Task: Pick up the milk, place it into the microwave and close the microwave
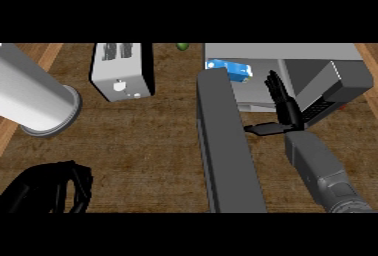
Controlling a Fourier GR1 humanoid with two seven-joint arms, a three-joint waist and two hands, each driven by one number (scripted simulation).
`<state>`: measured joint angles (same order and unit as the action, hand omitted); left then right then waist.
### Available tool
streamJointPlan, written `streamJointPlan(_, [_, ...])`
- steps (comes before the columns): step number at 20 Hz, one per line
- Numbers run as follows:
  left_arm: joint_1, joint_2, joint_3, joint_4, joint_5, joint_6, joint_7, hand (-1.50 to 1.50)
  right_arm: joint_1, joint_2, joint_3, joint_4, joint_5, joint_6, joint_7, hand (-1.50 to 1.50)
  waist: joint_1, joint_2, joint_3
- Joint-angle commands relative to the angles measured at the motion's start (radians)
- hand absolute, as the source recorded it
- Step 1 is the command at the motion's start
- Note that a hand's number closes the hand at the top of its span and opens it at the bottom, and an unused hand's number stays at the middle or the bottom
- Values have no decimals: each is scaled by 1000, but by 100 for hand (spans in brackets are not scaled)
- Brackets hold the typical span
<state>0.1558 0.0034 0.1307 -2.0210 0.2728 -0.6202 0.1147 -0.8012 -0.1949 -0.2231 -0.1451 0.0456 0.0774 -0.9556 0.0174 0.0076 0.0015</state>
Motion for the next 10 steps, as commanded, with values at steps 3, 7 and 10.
streamJointPlan(3, [-40,-3,-119,24,-19,50,60,150,105,13,24,-73,3,64,-35,-150,-13,-6,-1])
streamJointPlan(7, [1,-3,-187,-18,-111,41,-2,150,220,1,45,-173,-5,92,-13,-150,-28,-14,-2])
streamJointPlan(10, [-80,-3,-248,95,-187,116,-55,150,338,32,56,-253,-10,31,-45,-150,-35,-14,-3])
